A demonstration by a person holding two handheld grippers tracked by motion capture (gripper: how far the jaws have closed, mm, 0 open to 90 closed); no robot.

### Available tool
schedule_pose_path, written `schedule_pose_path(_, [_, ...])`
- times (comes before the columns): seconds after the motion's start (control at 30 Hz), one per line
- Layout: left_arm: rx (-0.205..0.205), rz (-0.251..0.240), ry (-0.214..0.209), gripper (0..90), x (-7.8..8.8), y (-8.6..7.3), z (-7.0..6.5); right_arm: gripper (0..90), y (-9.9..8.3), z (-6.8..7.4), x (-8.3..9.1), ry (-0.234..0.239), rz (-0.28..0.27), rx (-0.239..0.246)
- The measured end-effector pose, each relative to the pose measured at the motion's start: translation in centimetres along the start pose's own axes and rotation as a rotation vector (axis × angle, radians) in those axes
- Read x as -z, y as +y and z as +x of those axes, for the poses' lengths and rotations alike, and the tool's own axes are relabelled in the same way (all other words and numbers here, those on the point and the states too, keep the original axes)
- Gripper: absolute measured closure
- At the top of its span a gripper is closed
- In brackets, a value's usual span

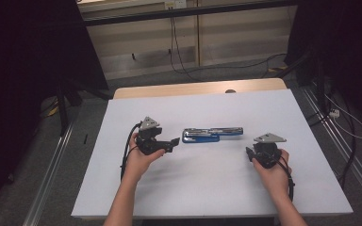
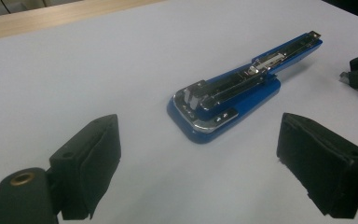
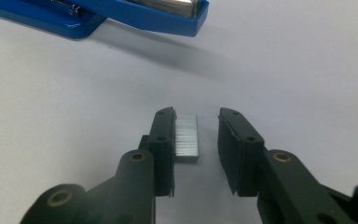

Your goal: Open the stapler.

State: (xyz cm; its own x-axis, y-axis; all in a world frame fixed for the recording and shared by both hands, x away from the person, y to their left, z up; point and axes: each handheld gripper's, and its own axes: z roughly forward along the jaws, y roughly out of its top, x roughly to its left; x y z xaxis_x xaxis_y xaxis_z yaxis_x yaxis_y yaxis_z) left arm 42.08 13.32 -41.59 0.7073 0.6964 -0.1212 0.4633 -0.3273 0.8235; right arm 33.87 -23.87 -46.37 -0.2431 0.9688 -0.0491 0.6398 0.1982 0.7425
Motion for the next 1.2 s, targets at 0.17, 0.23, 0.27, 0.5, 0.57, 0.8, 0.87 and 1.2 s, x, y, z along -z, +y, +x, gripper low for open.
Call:
schedule_pose_path(0.17, [0.003,-0.007,0.002,14.0,0.1,0.0,0.0,76.2,-0.2,-0.3,0.1,0.018,-0.002,-0.016])
schedule_pose_path(0.23, [0.001,-0.008,0.002,14.0,0.1,0.0,0.0,77.6,-0.2,-0.4,0.1,0.029,-0.001,-0.029])
schedule_pose_path(0.27, [0.003,-0.009,0.003,14.0,0.2,0.0,0.0,77.6,-0.2,-0.4,0.1,0.028,-0.001,-0.032])
schedule_pose_path(0.5, [0.007,-0.015,0.000,13.9,0.3,0.1,0.0,78.5,-0.3,-0.6,0.2,0.042,-0.002,-0.057])
schedule_pose_path(0.57, [0.003,-0.016,0.001,13.9,0.3,0.1,0.0,79.2,-0.3,-0.7,0.2,0.049,0.003,-0.061])
schedule_pose_path(0.8, [-0.001,-0.012,0.000,13.9,0.4,0.1,0.0,79.5,-0.2,-0.9,0.1,0.063,0.003,-0.058])
schedule_pose_path(0.87, [-0.001,-0.010,0.000,13.9,0.4,0.1,0.0,79.5,-0.2,-1.1,0.2,0.074,0.005,-0.066])
schedule_pose_path(1.2, [-0.009,0.001,-0.003,12.7,0.8,0.1,-0.4,79.5,0.4,-1.0,0.7,0.124,-0.013,-0.030])
